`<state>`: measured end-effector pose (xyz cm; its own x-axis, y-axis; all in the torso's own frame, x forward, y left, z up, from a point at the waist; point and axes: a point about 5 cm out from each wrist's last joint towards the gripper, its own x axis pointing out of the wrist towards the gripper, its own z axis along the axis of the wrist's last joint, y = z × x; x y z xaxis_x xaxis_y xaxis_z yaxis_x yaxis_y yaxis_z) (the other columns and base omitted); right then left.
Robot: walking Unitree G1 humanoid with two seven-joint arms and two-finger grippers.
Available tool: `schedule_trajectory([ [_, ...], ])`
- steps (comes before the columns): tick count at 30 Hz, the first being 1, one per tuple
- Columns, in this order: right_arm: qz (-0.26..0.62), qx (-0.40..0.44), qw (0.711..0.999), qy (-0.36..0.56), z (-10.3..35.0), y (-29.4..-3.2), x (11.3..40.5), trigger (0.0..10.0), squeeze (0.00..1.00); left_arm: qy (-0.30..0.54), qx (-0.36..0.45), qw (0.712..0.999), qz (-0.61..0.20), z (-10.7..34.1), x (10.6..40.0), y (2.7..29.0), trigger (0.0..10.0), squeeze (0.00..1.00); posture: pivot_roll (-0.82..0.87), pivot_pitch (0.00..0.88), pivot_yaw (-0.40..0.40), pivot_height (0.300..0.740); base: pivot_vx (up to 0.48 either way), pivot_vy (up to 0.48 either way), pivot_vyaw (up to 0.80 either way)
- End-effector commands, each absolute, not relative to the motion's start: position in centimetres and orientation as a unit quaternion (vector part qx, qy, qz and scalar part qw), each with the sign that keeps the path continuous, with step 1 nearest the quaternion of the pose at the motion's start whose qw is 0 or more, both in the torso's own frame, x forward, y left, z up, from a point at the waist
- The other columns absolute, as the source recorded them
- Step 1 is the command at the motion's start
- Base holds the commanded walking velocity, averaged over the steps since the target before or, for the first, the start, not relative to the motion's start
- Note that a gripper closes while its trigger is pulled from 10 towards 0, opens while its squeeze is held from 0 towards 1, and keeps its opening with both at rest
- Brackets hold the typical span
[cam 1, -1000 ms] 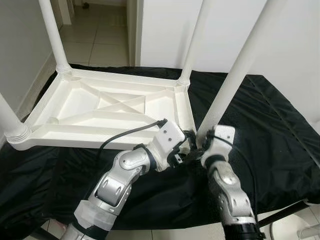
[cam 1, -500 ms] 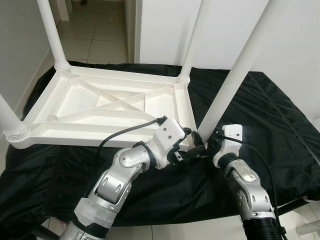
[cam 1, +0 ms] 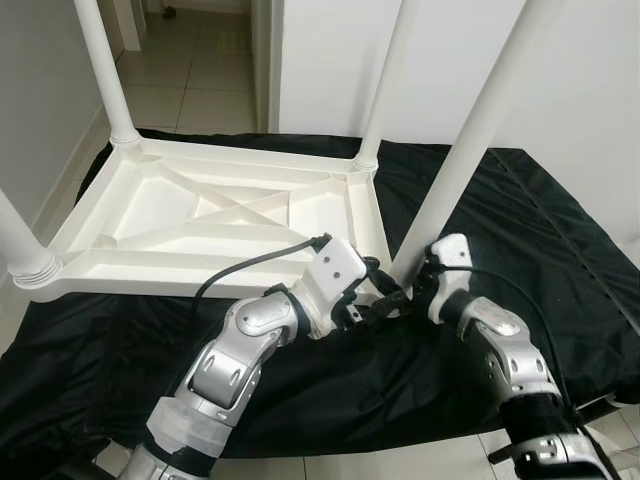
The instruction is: Building children table
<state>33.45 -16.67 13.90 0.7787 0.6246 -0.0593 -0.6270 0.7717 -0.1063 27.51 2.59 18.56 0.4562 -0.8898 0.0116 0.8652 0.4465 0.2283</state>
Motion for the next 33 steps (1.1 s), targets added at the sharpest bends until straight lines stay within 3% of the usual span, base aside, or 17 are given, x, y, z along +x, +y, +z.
schedule_trajectory([
  [1,0.350,-0.075,0.933,0.023,13.6,-16.6,33.8,10.0,0.00,-0.070,0.098,0.856,-0.502,18.7,27.8,2.6,10.0,0.00,-0.03,0.000,-0.072,0.740,0.000,0.000,0.00],
  [2,0.361,-0.085,0.928,0.025,13.7,-16.5,34.1,3.5,0.00,-0.070,0.098,0.857,-0.501,18.7,27.8,2.6,10.0,0.00,-0.03,0.000,-0.072,0.740,0.000,0.000,0.00],
  [3,0.368,-0.091,0.925,0.025,13.7,-16.4,34.4,3.5,0.00,-0.070,0.097,0.857,-0.501,18.7,27.7,2.6,10.0,0.00,-0.03,0.000,-0.072,0.740,0.000,0.000,0.00],
  [4,0.373,-0.098,0.922,0.028,13.7,-16.4,34.5,0.0,0.00,-0.071,0.097,0.857,-0.501,18.7,27.7,2.6,10.0,0.00,-0.03,0.000,-0.069,0.740,0.000,0.000,0.00],
  [16,0.397,-0.096,0.912,0.034,13.5,-16.5,34.6,0.0,0.00,-0.072,0.098,0.858,-0.499,18.9,27.9,2.7,10.0,0.00,-0.03,0.000,-0.067,0.740,0.000,0.000,0.00],
  [17,0.393,-0.093,0.914,0.035,13.3,-16.7,34.6,2.9,0.00,-0.071,0.096,0.857,-0.500,18.8,27.8,2.6,10.0,0.00,-0.04,0.000,-0.067,0.740,0.000,0.000,0.00],
  [18,0.388,-0.089,0.917,0.033,13.3,-16.8,34.5,10.0,0.00,-0.071,0.096,0.857,-0.501,18.8,27.8,2.5,10.0,0.00,-0.04,0.000,-0.067,0.740,0.000,0.000,0.00],
  [26,0.371,-0.064,0.926,0.018,13.4,-16.8,34.2,10.0,0.00,-0.071,0.094,0.857,-0.502,18.8,27.7,2.4,10.0,0.00,-0.04,0.004,-0.073,0.740,0.000,0.000,0.00],
  [28,0.317,-0.055,0.946,0.033,12.8,-15.7,33.6,10.0,0.00,-0.067,0.099,0.860,-0.496,18.5,27.8,2.7,10.0,0.00,-0.04,0.012,-0.076,0.740,0.000,0.000,0.00],
  [33,0.261,-0.039,0.964,0.037,12.5,-14.4,32.8,10.0,0.00,-0.061,0.100,0.863,-0.492,18.3,27.9,2.9,10.0,0.00,-0.04,0.018,-0.064,0.740,0.000,0.000,0.00],
])
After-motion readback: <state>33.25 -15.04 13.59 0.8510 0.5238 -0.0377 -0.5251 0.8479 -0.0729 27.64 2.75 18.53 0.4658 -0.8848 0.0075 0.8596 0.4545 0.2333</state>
